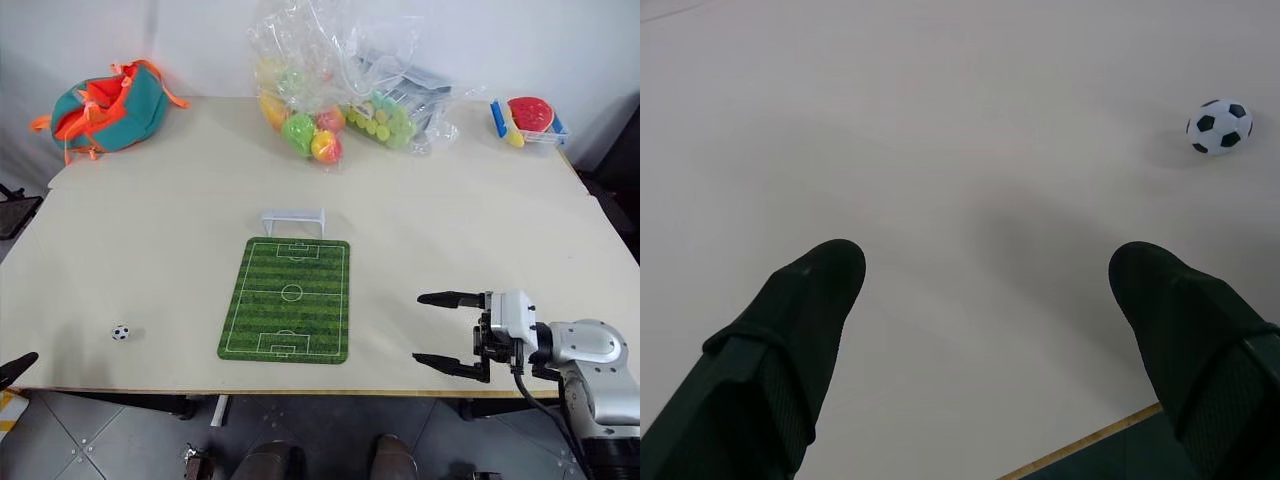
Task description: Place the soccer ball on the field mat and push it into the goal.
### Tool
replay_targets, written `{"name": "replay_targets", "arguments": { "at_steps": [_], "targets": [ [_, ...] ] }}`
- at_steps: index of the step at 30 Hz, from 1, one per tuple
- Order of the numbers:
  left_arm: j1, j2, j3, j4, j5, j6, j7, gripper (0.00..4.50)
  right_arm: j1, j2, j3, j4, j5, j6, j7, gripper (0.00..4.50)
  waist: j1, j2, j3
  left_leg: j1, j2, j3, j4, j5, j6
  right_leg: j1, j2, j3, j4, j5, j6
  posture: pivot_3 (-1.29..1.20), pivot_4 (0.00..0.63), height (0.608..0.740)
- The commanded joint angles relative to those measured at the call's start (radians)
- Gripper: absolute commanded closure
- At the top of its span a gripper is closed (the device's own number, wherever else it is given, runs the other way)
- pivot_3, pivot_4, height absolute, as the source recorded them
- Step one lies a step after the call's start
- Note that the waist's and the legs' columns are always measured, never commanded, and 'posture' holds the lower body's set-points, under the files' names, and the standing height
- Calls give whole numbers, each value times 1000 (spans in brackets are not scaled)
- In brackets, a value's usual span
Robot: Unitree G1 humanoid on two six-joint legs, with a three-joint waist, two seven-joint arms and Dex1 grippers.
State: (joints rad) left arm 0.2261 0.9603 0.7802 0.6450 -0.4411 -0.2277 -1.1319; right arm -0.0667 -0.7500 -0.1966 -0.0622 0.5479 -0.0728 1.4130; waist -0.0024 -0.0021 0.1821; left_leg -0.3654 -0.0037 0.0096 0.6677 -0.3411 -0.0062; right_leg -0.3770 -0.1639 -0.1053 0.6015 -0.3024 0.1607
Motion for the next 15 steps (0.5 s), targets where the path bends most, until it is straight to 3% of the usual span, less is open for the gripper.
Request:
{"name": "replay_targets", "arguments": {
  "at_steps": [1, 5, 9, 15],
  "targets": [
    [-2, 0, 11, 2, -4, -28, 5, 11, -8, 28, -10, -29, 53, -14, 10, 0, 0, 0, 0, 0, 0, 0, 0, 0, 0, 0, 0, 0, 0, 0, 0, 0, 150, 740],
    [-5, 2, 48, -6, -102, 80, -74, 11, -24, 76, -24, -124, 187, 106, -57, 0, 0, 0, 0, 0, 0, 0, 0, 0, 0, 0, 0, 0, 1, 0, 0, 0, 150, 740],
    [-18, 20, 44, 96, -128, 153, -162, 11, -41, 151, -14, -240, 332, 130, -27, 0, -3, 0, 0, 1, 1, 0, 0, 0, 0, 0, 0, 0, 1, 0, 0, 0, 150, 740],
    [-84, -39, -48, 55, -117, 122, -239, 11, -59, 211, 21, -220, 289, 44, 72, 0, 6, -4, -2, 4, 1, 3, -1, -1, 0, 1, 0, 0, 2, 0, 0, 0, 150, 740]
  ]
}}
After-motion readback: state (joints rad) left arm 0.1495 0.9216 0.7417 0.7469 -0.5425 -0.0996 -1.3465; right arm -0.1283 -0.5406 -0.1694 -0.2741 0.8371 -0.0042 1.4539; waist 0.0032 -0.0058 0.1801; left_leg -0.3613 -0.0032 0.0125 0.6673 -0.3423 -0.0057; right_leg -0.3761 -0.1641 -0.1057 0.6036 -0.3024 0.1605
